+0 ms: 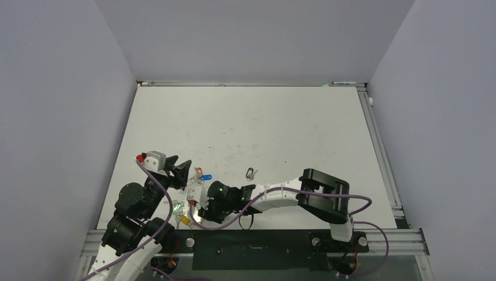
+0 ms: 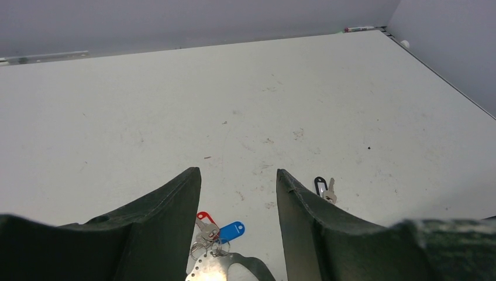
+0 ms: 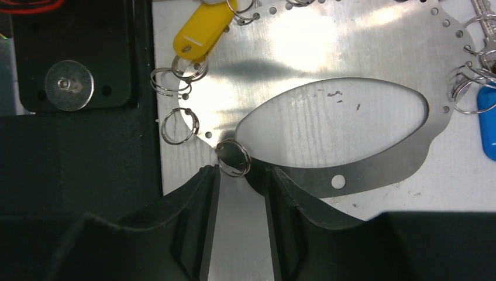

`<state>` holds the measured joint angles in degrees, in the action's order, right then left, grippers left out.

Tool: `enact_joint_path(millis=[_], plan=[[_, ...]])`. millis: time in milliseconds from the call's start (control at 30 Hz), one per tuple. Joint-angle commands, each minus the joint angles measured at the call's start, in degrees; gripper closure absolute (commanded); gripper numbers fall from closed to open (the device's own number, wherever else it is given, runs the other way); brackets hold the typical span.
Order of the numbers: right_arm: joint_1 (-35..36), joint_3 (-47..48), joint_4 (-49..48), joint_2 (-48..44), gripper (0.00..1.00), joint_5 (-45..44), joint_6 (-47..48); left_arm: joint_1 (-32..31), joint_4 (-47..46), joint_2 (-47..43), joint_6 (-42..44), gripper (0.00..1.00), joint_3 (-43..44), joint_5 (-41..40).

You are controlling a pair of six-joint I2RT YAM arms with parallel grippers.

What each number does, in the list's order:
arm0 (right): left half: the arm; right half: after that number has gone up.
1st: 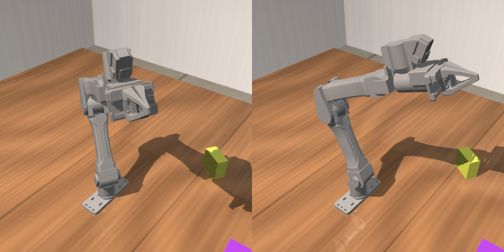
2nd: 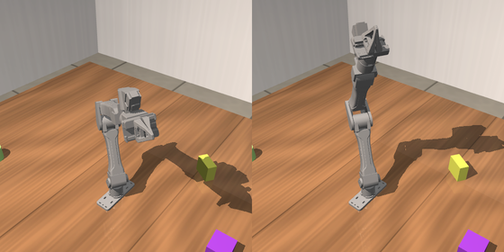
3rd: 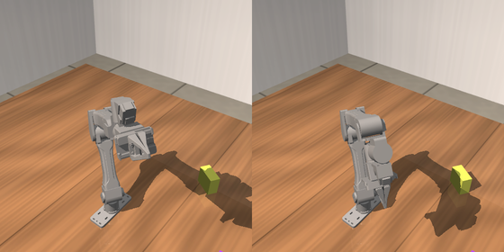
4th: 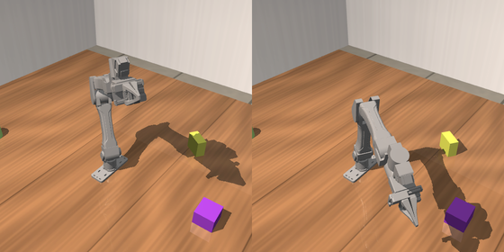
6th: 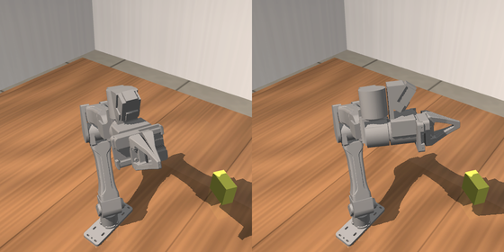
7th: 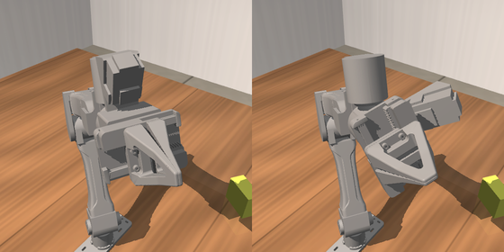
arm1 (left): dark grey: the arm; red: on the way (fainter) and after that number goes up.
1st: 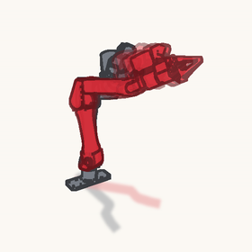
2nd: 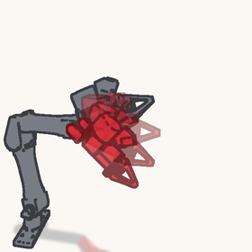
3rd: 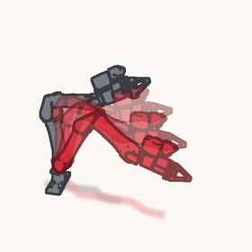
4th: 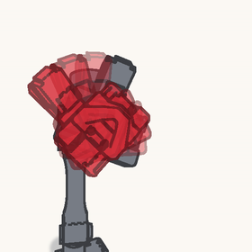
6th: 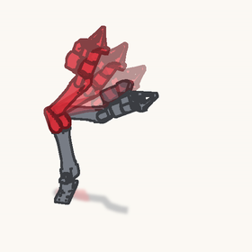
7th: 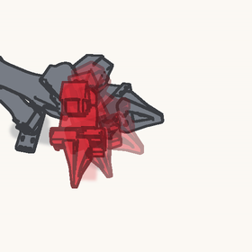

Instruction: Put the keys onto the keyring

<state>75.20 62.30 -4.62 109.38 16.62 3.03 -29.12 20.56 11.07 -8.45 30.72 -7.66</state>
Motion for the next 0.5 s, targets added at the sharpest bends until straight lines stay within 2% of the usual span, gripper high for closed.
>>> enact_joint_path(millis=[0, 267, 467], plan=[[0.11, 3.36, -0.06, 1.49, 0.66, -2.95, 3.71, 0.38, -2.03, -0.59, 0.45, 0.53, 0.13, 0.33], [0.51, 3.51, -2.58, 2.18, 0.75, -5.33, 3.65, 0.47, -2.19, -0.74, 0.45, 0.53, -0.05, 0.6], [0.58, 3.64, -2.41, 1.16, 0.73, -4.27, 4.23, 0.47, -2.26, -0.87, 0.45, 0.53, -0.07, 0.66]])
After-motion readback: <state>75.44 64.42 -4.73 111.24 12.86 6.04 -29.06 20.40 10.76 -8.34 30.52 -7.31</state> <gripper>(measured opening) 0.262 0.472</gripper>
